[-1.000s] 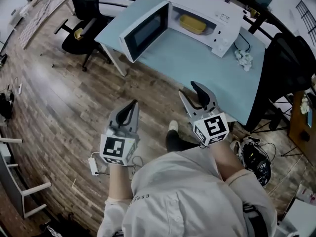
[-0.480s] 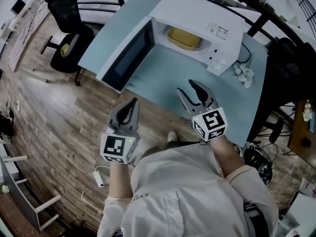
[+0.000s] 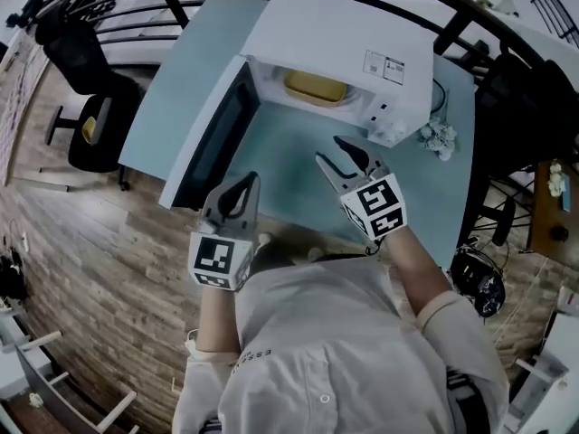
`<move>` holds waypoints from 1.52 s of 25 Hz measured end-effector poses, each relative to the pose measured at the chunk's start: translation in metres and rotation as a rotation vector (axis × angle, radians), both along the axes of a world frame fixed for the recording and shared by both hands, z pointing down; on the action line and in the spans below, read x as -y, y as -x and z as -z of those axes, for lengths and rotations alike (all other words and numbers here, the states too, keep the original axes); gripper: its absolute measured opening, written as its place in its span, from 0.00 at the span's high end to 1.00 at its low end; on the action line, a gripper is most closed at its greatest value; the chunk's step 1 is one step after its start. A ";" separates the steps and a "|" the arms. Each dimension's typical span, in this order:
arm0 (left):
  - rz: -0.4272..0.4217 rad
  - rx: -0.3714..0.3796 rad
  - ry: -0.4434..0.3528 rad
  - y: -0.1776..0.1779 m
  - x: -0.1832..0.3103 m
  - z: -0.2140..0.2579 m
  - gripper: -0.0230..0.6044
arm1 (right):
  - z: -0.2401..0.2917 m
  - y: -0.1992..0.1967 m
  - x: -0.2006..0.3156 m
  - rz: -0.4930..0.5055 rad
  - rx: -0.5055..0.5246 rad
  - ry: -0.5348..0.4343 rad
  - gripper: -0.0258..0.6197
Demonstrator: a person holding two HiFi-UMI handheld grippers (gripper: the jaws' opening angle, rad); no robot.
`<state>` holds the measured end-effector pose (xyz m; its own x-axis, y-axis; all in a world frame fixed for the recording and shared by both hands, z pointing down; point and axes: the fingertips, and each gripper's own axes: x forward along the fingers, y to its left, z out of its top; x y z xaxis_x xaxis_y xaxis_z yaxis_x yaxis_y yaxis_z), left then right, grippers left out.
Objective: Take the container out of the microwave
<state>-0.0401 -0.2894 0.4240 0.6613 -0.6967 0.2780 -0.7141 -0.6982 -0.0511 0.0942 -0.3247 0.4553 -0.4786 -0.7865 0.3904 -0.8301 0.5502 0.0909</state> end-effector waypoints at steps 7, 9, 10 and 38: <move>-0.162 0.002 0.011 -0.016 0.039 -0.015 0.97 | -0.031 -0.005 0.063 -0.025 -0.193 0.112 0.66; -0.185 -0.013 0.016 -0.017 0.047 -0.017 0.97 | -0.041 -0.006 0.082 -0.014 -0.252 0.136 0.66; -0.193 -0.020 0.019 -0.016 0.051 -0.019 0.97 | -0.048 -0.007 0.092 -0.009 -0.277 0.151 0.66; -0.253 -0.055 0.064 -0.004 0.051 -0.034 0.97 | -0.127 -0.014 0.158 0.126 -0.695 0.292 0.91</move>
